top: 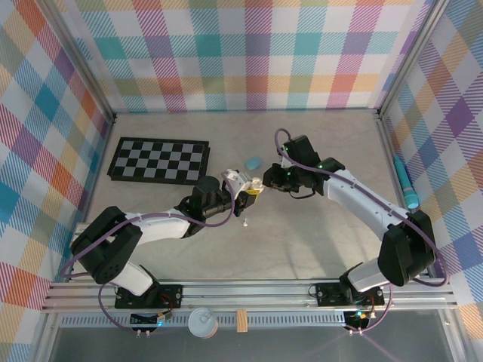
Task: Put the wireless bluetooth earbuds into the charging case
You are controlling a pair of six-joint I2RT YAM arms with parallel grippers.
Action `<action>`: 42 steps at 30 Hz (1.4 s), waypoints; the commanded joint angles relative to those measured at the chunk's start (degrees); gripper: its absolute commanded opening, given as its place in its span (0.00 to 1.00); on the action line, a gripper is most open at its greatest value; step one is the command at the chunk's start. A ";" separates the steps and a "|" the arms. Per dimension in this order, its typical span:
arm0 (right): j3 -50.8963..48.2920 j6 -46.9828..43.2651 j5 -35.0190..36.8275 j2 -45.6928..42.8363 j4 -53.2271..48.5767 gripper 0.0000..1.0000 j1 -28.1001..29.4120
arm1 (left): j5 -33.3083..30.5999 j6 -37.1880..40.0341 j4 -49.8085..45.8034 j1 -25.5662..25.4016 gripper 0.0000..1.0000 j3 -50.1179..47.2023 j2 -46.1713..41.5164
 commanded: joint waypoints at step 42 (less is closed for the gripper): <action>0.57 -1.84 0.87 -0.99 -0.44 0.42 -0.52 | 0.34 -3.15 6.21 0.96 0.00 0.33 -2.83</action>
